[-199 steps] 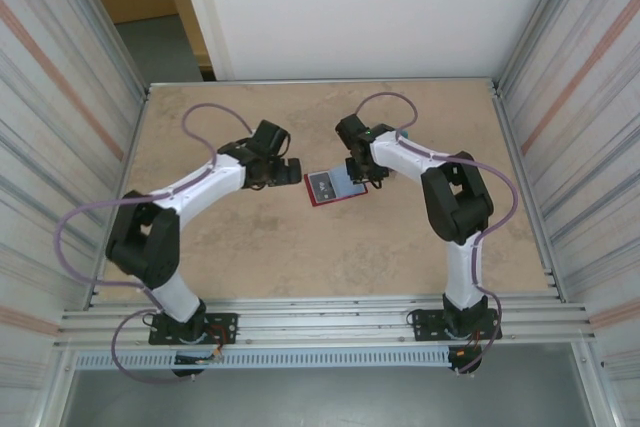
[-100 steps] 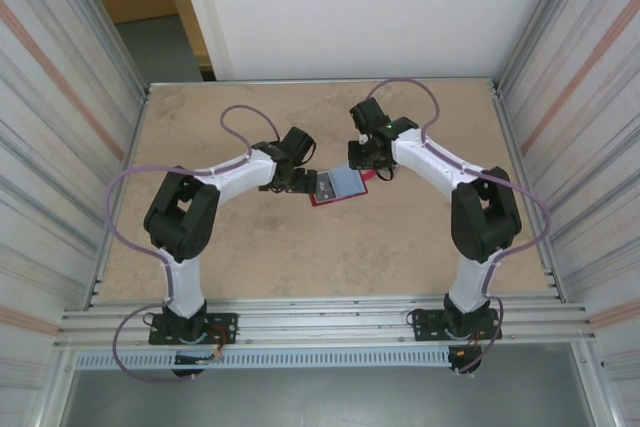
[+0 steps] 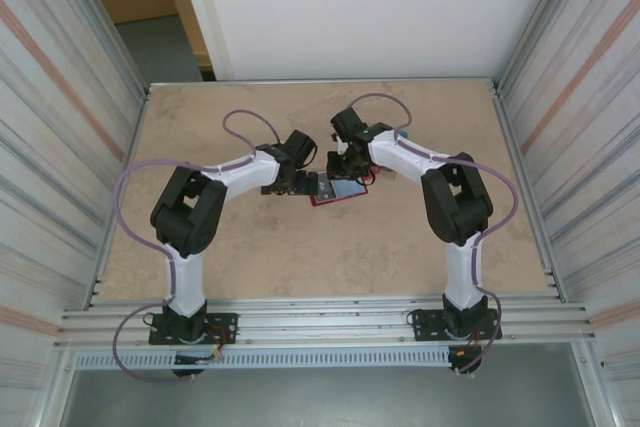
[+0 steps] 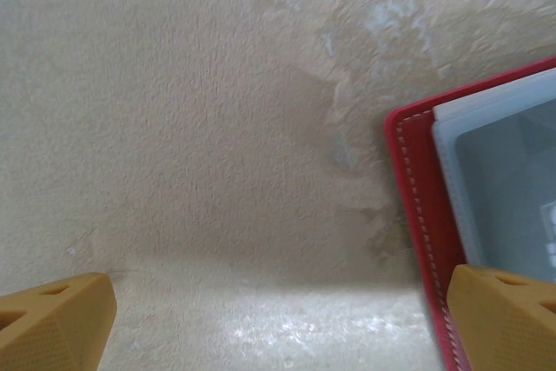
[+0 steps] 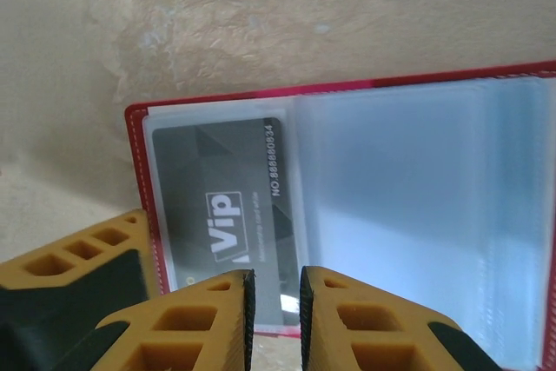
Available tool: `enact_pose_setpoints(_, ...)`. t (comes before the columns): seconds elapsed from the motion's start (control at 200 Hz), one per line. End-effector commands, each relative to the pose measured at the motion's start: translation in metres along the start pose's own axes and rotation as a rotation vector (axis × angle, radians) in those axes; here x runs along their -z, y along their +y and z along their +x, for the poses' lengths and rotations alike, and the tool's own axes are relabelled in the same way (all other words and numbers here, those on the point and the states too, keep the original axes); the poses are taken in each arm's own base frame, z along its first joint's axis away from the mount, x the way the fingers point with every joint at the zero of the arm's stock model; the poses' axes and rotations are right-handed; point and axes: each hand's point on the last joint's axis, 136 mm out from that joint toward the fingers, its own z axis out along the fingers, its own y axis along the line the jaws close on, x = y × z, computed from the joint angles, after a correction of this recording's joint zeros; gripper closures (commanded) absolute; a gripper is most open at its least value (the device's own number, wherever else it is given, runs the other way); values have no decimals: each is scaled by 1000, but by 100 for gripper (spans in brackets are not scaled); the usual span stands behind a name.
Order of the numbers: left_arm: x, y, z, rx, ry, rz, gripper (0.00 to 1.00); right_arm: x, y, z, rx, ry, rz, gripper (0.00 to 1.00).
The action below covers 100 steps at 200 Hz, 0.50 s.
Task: Take the credit cards out of the card holder
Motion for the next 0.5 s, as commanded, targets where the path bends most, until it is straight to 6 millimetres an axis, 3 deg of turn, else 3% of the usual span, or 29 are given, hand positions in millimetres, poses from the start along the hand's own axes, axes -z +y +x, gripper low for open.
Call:
enact_pose_setpoints(0.0,-12,13,12,25,53,-50,1,-5,9,-3,-13,21,-26,77)
enact_pose_setpoints(0.205,-21,16,20,19,84,-72,1,-23,7,3,-18,63,-22,75)
enact_pose_setpoints(0.496,-20,21,24,10,92,-94,1,-38,4,9,-22,98,-27,68)
